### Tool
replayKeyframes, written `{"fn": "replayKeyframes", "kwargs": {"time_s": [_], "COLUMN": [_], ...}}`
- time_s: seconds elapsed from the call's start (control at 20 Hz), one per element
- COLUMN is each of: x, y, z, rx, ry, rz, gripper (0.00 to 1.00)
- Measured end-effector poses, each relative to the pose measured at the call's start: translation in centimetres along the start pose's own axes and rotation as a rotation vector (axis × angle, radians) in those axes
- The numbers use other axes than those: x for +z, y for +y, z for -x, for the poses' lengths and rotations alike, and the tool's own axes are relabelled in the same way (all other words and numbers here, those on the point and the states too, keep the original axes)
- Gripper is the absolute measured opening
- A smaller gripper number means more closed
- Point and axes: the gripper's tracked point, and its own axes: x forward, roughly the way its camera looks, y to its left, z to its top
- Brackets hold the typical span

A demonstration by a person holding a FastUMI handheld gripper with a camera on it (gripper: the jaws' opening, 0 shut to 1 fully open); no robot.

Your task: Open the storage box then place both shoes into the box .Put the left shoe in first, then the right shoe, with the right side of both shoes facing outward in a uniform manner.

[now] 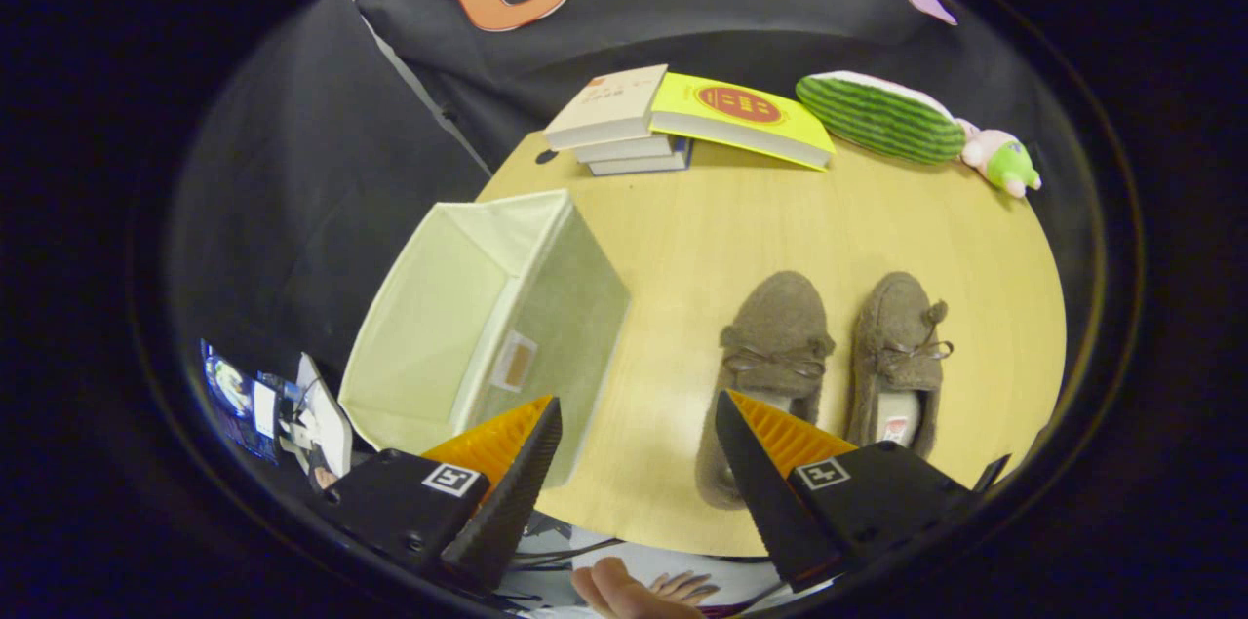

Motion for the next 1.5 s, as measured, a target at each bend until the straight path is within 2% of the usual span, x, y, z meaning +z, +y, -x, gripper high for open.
{"fn": "replayKeyframes", "kwargs": {"time_s": [0.35, 0.65, 0.75, 0.9, 0.95, 1.0, 1.25, 1.5], "x": [-1.0, -2.2, -2.5, -3.2, -3.2, -3.4, -3.0, -1.4], "y": [-7.3, -10.0, -11.1, -11.6, -11.6, -11.9, -11.8, -10.5], "z": [-2.5, -4.9, -6.2, -7.1, -6.9, -6.6, -4.7, -2.5], "rx": [-0.149, -0.177, -0.198, -0.177, -0.164, -0.165, -0.147, -0.144], "ry": [0.005, 0.065, 0.085, 0.128, 0.140, 0.157, 0.181, 0.140], "rz": [-0.021, -0.106, -0.141, -0.277, -0.310, -0.317, -0.354, -0.301], "gripper": [0.98, 0.78, 0.65, 0.15, 0.14, 0.07, 0.06, 0.06]}}
